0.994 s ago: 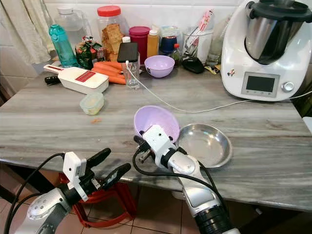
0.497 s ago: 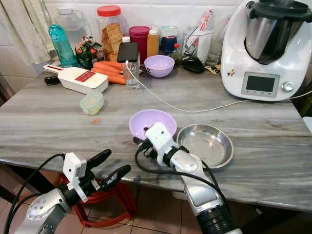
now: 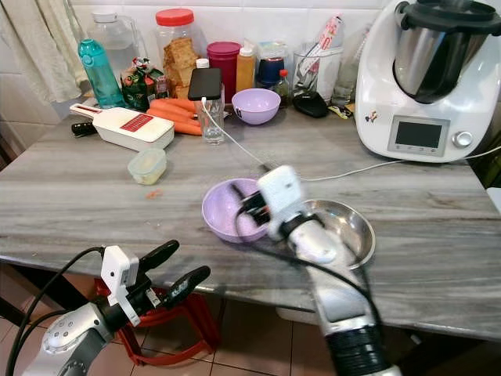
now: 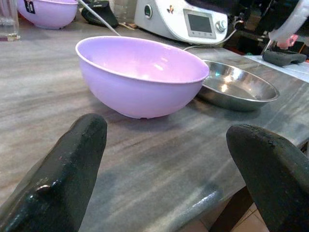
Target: Setting the table
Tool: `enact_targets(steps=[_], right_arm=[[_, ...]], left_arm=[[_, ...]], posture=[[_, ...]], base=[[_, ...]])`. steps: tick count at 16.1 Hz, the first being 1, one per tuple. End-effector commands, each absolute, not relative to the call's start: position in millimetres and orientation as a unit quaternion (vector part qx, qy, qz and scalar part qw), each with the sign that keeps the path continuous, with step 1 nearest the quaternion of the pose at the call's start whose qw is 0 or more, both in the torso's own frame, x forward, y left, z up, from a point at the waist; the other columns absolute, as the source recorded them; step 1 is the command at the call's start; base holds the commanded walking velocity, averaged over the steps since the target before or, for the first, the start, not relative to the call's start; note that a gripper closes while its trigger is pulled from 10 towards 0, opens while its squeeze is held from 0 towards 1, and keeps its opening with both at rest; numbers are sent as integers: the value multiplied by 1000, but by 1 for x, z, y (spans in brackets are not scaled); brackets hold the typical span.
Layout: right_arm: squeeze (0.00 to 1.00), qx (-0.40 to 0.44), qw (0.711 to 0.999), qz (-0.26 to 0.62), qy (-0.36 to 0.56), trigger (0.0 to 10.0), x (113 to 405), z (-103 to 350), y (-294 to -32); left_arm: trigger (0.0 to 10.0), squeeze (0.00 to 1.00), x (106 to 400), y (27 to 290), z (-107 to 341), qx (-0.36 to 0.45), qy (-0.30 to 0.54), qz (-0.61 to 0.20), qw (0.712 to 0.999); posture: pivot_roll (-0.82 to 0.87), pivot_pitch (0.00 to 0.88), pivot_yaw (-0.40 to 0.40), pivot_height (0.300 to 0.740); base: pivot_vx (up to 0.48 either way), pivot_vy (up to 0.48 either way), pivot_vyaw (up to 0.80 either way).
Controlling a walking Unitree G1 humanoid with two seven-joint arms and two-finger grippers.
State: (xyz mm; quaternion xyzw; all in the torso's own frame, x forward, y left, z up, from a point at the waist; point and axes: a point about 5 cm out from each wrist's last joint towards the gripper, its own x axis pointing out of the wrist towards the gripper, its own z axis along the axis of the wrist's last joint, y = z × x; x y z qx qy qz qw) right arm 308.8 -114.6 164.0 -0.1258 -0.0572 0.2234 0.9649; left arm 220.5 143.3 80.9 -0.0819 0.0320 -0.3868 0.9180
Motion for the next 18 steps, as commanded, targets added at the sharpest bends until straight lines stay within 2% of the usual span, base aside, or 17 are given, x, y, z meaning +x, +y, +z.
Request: enact_targets(steps=[1, 3, 7, 11, 18], right_arm=[[1000, -135, 971, 181, -75, 10000, 308, 173, -127], [1000, -168, 980, 88, -63, 10000, 299, 172, -159], [1000, -177, 984, 15, 1, 10000, 283, 148, -183], [1000, -134, 988, 20, 79, 10000, 285, 126, -188], [1000, -107, 978, 47, 171, 10000, 295, 109, -192]], left_arm=[[10000, 0, 221, 144, 85, -73, 28, -389, 918], [10000, 0, 220, 144, 86, -75, 27, -388, 918], [10000, 0, 220, 141, 86, -80, 27, -399, 913], [10000, 0, 231, 139, 83, -82, 33, -402, 911], [10000, 0, 230, 131, 85, -92, 36, -430, 897]], posture=[[-74, 0, 34, 740], [-85, 0, 36, 740], [-102, 0, 42, 740], [-105, 0, 44, 740], [-89, 0, 33, 740]], base=[[0, 0, 0], [0, 0, 0], [0, 0, 0], [0, 0, 0], [0, 0, 0]])
